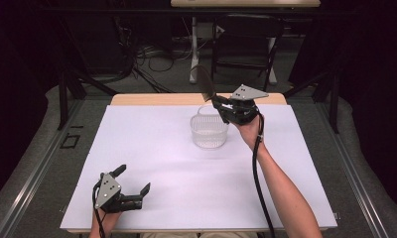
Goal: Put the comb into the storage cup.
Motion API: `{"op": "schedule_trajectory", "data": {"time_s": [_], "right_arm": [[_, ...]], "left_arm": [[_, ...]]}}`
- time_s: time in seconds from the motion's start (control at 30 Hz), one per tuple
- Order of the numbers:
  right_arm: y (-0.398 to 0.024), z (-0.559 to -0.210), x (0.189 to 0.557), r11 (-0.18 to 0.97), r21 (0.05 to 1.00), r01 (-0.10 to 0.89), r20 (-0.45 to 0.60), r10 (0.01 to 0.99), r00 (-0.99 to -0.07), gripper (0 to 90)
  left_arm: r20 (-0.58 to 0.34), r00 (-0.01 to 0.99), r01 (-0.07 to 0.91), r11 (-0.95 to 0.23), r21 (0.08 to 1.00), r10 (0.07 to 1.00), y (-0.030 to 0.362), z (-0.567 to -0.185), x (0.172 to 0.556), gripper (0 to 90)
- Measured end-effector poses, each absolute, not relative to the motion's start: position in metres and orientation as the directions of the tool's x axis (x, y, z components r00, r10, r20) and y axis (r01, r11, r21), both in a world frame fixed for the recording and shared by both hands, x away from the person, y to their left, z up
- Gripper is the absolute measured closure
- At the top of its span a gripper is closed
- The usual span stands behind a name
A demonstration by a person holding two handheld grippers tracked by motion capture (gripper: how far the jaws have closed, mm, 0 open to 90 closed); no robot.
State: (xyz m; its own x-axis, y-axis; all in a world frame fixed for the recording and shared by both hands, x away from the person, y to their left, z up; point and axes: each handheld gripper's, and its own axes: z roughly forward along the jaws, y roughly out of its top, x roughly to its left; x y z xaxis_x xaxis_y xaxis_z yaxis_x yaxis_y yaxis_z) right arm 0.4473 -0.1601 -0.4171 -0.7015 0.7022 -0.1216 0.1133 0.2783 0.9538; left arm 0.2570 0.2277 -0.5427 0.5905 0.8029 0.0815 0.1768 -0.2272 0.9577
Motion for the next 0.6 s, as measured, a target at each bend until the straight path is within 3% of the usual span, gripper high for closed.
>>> {"op": "schedule_trajectory", "data": {"time_s": [0.6], "right_arm": [[-0.1562,-0.4195,0.4535,0.281,0.957,0.079,-0.144,0.69,-0.709,72.5]], "left_arm": [[0.08,0.587,0.175,-0.223,0.959,0.805,0.2285,-0.5424,0.2563,0.3]]}}
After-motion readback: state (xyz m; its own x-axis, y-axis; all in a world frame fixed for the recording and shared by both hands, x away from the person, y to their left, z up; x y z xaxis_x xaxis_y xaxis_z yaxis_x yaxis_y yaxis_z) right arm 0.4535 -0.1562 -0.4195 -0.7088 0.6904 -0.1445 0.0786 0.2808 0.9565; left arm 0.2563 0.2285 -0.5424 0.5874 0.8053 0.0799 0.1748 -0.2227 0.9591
